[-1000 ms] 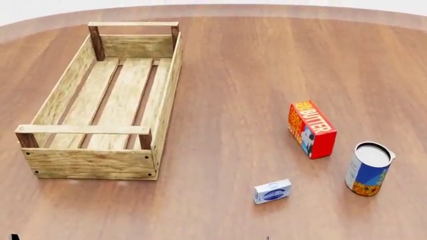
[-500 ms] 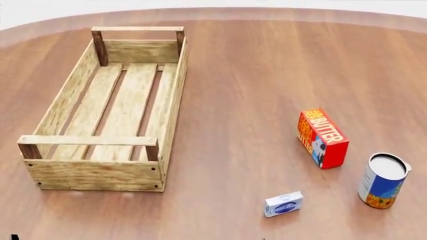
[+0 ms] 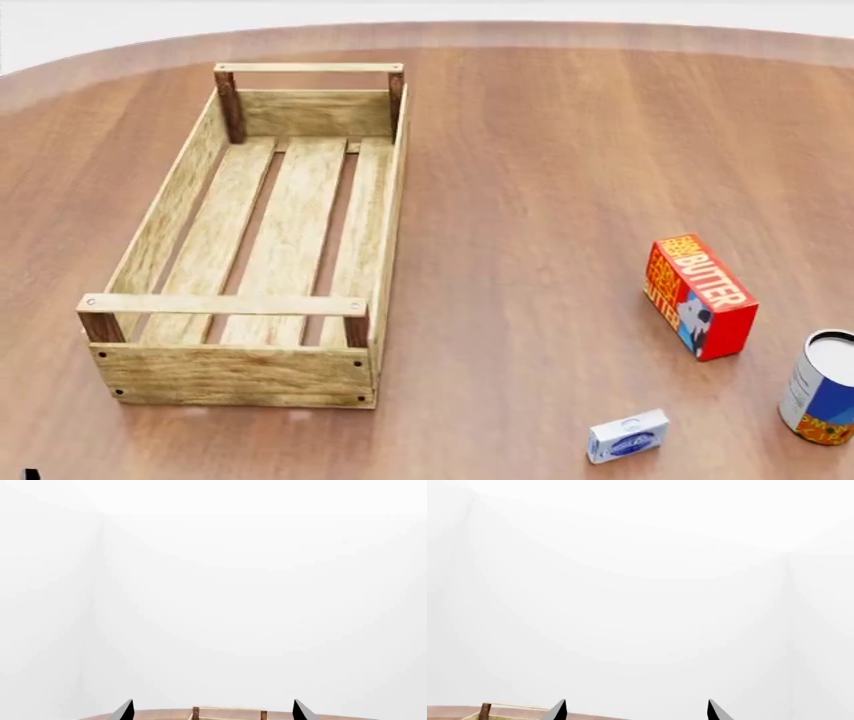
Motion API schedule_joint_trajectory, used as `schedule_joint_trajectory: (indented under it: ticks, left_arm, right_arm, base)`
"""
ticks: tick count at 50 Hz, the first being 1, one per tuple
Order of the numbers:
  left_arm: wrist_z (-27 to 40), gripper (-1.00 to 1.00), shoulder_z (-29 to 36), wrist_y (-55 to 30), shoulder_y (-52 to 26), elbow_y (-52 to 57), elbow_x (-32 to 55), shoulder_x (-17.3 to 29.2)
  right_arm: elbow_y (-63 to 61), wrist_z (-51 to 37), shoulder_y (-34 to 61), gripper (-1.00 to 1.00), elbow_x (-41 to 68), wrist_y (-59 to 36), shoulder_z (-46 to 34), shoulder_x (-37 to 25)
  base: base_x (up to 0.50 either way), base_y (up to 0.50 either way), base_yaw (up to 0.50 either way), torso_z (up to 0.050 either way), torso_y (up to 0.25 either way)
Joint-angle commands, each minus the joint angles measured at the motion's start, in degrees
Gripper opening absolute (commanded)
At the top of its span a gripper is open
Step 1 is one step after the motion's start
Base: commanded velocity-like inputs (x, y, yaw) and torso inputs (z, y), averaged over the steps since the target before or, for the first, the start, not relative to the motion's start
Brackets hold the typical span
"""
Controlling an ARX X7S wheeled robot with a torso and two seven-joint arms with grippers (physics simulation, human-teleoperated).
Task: Pick up the cream cheese and put it in the tray.
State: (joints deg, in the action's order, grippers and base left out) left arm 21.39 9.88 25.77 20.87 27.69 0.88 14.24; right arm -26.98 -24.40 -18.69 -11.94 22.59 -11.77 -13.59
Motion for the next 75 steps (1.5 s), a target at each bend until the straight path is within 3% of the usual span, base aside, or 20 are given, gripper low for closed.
schedule_joint_trajectory:
  ticks: [1, 75]
  left_arm:
    - [0.4, 1.0, 0.2, 0.0, -0.1, -0.1, -0.1, 0.3]
    - [2.7, 1.0, 1.6, 0.5, -0.4, -0.1, -0.4, 1.9]
  right_arm:
    - [-0.1, -0.6, 0.0, 1.0, -0.4, -0.1, -0.2, -0.2]
    - [-0.2, -2.8, 0.4, 1.0, -0.5, -0.3, -2.0, -2.1]
  base:
    - [0.1, 0.18, 0.0, 0.0, 0.0]
    - [0.1, 0.17, 0.0, 0.0, 0.0]
